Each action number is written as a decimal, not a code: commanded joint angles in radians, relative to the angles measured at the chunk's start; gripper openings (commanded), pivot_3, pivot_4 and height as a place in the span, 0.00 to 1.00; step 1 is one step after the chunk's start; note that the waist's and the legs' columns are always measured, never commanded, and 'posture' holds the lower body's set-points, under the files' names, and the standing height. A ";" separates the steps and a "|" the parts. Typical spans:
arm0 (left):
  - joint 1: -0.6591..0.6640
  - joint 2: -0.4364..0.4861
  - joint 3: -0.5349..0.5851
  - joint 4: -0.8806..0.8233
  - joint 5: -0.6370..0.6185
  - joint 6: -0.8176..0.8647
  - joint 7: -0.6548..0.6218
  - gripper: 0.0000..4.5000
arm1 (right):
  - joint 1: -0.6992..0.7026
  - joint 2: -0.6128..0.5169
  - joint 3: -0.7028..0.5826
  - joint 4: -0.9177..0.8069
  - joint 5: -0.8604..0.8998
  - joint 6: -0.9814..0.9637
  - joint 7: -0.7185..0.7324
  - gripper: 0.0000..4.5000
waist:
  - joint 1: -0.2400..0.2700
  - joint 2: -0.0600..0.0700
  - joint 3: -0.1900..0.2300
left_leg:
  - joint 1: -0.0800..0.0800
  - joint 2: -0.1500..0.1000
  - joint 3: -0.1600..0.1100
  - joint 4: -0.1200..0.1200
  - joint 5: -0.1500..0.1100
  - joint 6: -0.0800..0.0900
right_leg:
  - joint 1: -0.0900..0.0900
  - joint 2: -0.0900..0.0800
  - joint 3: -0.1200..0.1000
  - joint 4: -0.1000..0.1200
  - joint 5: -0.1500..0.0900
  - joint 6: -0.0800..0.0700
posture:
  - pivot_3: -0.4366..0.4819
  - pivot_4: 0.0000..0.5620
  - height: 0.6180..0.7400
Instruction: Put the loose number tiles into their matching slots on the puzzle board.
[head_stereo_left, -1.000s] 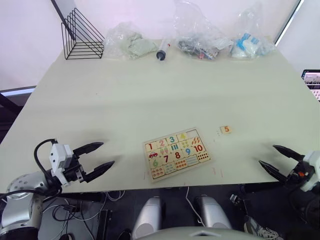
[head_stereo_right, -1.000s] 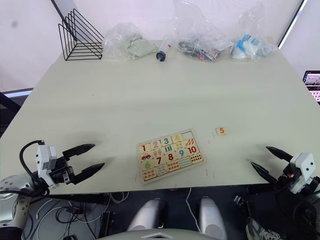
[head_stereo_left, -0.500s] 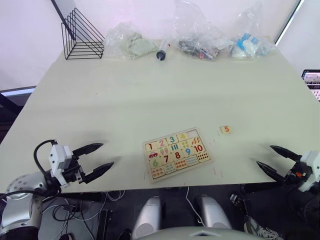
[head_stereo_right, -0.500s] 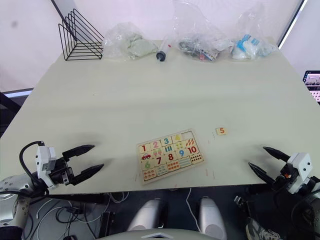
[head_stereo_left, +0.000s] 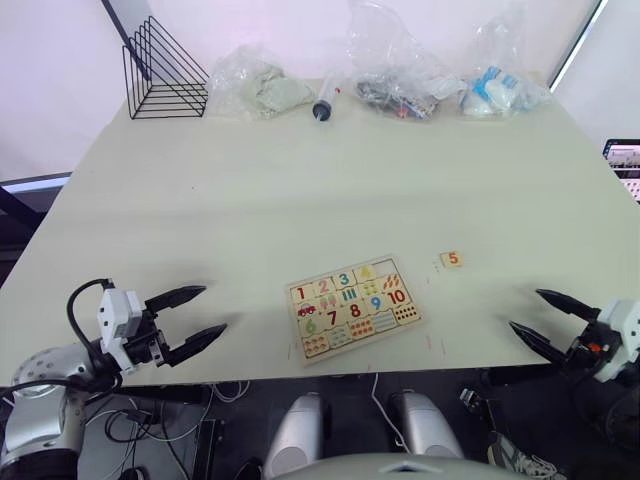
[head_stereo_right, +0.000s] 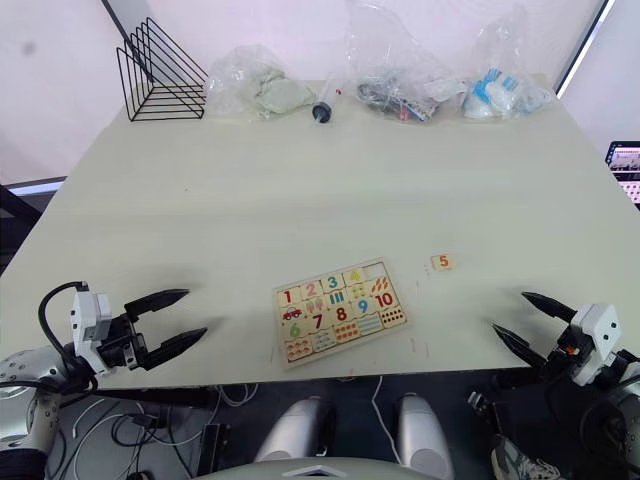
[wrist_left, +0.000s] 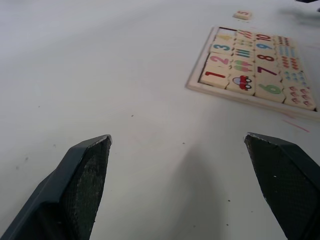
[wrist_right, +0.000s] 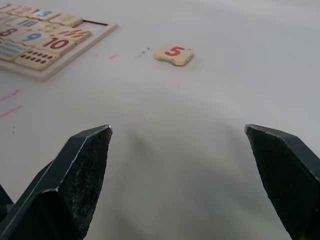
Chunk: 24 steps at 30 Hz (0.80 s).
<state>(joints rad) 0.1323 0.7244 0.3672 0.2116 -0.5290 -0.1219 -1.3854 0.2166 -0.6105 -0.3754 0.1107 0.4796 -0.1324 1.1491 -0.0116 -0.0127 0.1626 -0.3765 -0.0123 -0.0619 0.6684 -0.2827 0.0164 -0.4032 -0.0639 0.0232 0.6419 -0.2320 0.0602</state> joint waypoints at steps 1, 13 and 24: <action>-0.033 0.025 -0.017 0.003 0.002 -0.024 -0.047 1.00 | -0.029 -0.016 0.010 -0.061 0.028 0.021 0.005 0.99 | 0.000 0.000 0.000 | 0.000 0.000 0.000 0.000 0.000 0.000 | 0.000 0.000 0.000 0.000 0.000 0.000 | 0.48 0.27 1.00; -0.166 0.066 -0.077 0.092 0.015 -0.050 -0.196 1.00 | -0.332 -0.119 0.185 0.065 -0.045 0.073 0.144 0.99 | -0.002 0.000 0.000 | 0.000 -0.001 0.000 0.000 0.000 0.000 | 0.000 0.000 -0.001 0.000 0.000 0.000 | 0.48 0.27 1.00; -0.171 0.088 -0.102 0.066 -0.016 -0.045 -0.229 1.00 | -0.723 -0.130 0.379 0.470 -0.233 -0.034 0.296 0.99 | -0.004 0.000 0.000 | 0.000 -0.001 0.000 0.000 0.000 0.000 | 0.000 0.000 -0.002 0.000 0.000 0.000 | 0.48 0.27 1.00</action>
<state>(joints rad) -0.0425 0.7922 0.2600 0.3023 -0.5188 -0.1620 -1.5794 -0.4839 -0.7325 0.0021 0.5594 0.2628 -0.1379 1.4254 -0.0158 -0.0125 0.1626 -0.3766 -0.0133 -0.0616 0.6687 -0.2826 0.0164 -0.4032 -0.0637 0.0215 0.6421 -0.2317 0.0603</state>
